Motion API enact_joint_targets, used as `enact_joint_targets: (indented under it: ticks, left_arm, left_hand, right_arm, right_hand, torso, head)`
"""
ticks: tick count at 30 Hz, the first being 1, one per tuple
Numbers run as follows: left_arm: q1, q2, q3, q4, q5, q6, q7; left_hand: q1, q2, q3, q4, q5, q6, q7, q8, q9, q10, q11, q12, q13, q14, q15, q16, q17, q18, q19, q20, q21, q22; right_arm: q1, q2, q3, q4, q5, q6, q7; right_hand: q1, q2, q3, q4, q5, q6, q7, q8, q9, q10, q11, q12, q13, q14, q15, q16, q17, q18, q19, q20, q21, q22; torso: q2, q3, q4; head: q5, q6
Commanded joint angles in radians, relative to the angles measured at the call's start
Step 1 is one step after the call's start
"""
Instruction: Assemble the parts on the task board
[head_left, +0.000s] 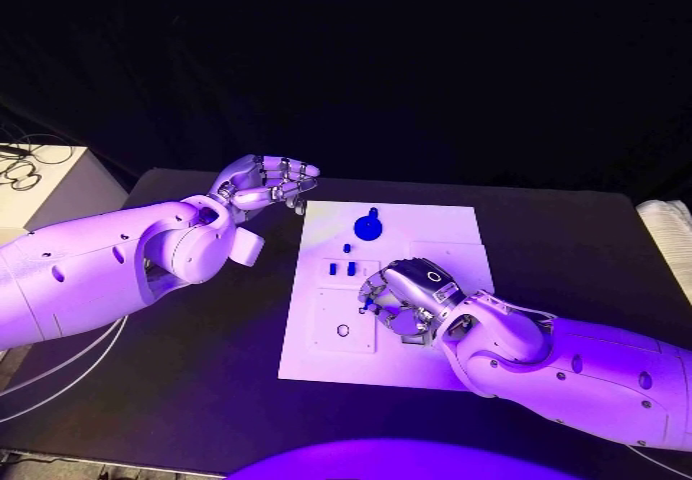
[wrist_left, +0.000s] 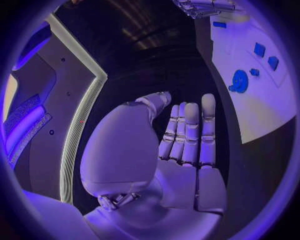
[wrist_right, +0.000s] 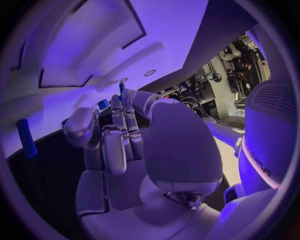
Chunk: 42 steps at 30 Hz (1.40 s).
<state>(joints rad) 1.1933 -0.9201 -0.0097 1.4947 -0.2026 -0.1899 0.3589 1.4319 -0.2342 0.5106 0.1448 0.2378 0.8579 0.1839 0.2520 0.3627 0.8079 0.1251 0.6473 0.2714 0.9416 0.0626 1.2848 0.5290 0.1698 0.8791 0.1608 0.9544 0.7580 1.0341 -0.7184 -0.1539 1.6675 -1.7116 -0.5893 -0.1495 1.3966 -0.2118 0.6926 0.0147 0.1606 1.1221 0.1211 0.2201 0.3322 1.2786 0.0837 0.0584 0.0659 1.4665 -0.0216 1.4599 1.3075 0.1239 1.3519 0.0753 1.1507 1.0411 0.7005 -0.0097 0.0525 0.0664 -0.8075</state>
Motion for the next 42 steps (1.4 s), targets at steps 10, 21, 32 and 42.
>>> enact_joint_targets:
  ticks: [10, 21, 32, 42]
  left_arm:
    - [0.0, 0.005, 0.001, 0.0, 0.006, 0.005, 0.008]
    - [0.0, 0.005, 0.001, -0.001, 0.006, 0.007, 0.005]
    - [0.0, 0.004, 0.001, -0.003, 0.006, 0.008, 0.001]
    - [0.0, 0.003, 0.001, -0.003, 0.006, 0.009, -0.001]
  left_hand:
    - [0.008, 0.002, -0.005, 0.001, 0.002, -0.005, 0.002, 0.006, -0.001, -0.001, 0.005, -0.005, -0.002, 0.009, 0.001, 0.004, 0.001, 0.014, 0.007, 0.0, -0.003, -0.001]
    - [0.008, 0.002, -0.005, 0.001, 0.002, -0.005, 0.002, 0.006, -0.001, -0.001, 0.005, -0.005, -0.002, 0.009, 0.001, 0.004, 0.001, 0.014, 0.007, 0.0, -0.003, -0.001]
    - [0.008, 0.002, -0.006, 0.002, 0.002, -0.005, 0.002, 0.007, -0.001, -0.001, 0.005, -0.006, -0.003, 0.009, 0.002, 0.005, 0.001, 0.014, 0.007, 0.0, -0.003, -0.001]
    - [0.007, 0.002, -0.006, 0.003, 0.002, -0.005, 0.002, 0.007, -0.001, -0.002, 0.006, -0.006, -0.004, 0.009, 0.002, 0.005, 0.001, 0.014, 0.007, 0.0, -0.003, -0.001]
  right_arm:
    - [-0.008, 0.017, 0.0, -0.009, -0.045, 0.021, -0.024]
    - [-0.01, 0.028, -0.001, -0.014, -0.052, 0.025, -0.029]
    - [-0.01, 0.031, -0.001, -0.015, -0.055, 0.053, -0.032]
    - [-0.01, 0.035, -0.002, -0.019, -0.081, 0.076, -0.05]
  right_hand:
    - [-0.002, 0.01, 0.018, -0.024, 0.006, 0.002, 0.004, 0.004, 0.002, 0.033, -0.027, 0.004, 0.002, 0.069, -0.003, 0.005, 0.086, -0.017, 0.0, -0.003, 0.006, 0.003]
    - [-0.003, 0.01, 0.019, -0.026, 0.007, 0.001, 0.005, 0.004, 0.003, 0.033, -0.026, 0.004, 0.002, 0.069, -0.002, 0.006, 0.088, -0.017, 0.0, -0.002, 0.007, 0.004]
    - [-0.003, 0.01, 0.019, -0.026, 0.007, 0.001, 0.005, 0.004, 0.003, 0.033, -0.026, 0.004, 0.002, 0.069, -0.002, 0.006, 0.088, -0.017, 0.0, -0.002, 0.007, 0.004]
    - [-0.021, 0.005, 0.014, -0.03, -0.001, -0.01, 0.011, 0.0, 0.007, 0.017, -0.02, 0.002, 0.0, 0.068, 0.004, 0.007, 0.086, -0.015, -0.01, 0.003, 0.0, -0.003]
  torso:
    - [0.0, 0.0015, -0.0015]
    - [-0.001, 0.0009, -0.0004]
    - [-0.001, 0.0005, -0.0016]
    - [-0.001, 0.0004, -0.0013]
  head:
    - [0.011, -0.011]
    - [0.01, -0.012]
    - [0.012, -0.017]
    - [0.01, -0.016]
